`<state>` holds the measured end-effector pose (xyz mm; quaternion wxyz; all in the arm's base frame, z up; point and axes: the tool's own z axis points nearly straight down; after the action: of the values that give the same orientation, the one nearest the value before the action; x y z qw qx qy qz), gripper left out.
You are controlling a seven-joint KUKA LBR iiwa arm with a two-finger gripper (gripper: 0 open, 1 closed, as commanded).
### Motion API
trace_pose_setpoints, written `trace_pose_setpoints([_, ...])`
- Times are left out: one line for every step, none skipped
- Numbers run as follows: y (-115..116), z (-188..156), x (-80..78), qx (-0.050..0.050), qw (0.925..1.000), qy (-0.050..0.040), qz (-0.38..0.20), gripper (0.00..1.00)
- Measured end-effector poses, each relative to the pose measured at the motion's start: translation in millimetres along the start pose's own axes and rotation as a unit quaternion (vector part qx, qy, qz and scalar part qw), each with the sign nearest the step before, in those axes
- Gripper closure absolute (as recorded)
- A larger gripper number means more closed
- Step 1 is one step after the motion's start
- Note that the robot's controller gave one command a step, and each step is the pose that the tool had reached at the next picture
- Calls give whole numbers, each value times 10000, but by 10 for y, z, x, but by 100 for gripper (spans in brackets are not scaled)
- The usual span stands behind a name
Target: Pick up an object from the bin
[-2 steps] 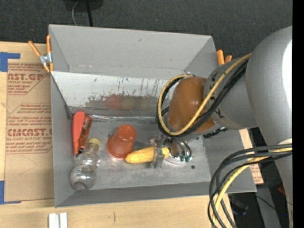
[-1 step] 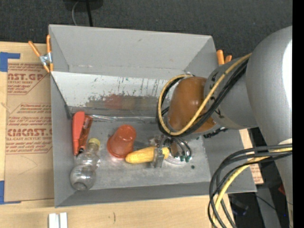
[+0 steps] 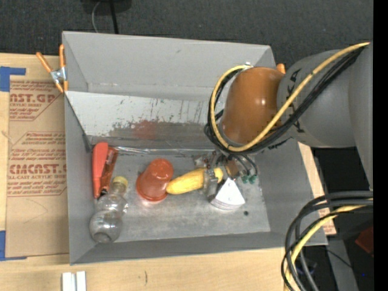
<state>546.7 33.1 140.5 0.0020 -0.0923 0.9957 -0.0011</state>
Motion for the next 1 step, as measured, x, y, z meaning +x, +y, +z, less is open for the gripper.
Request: trace_pose_setpoints([0, 0, 0, 0, 10000, 0, 0, 100])
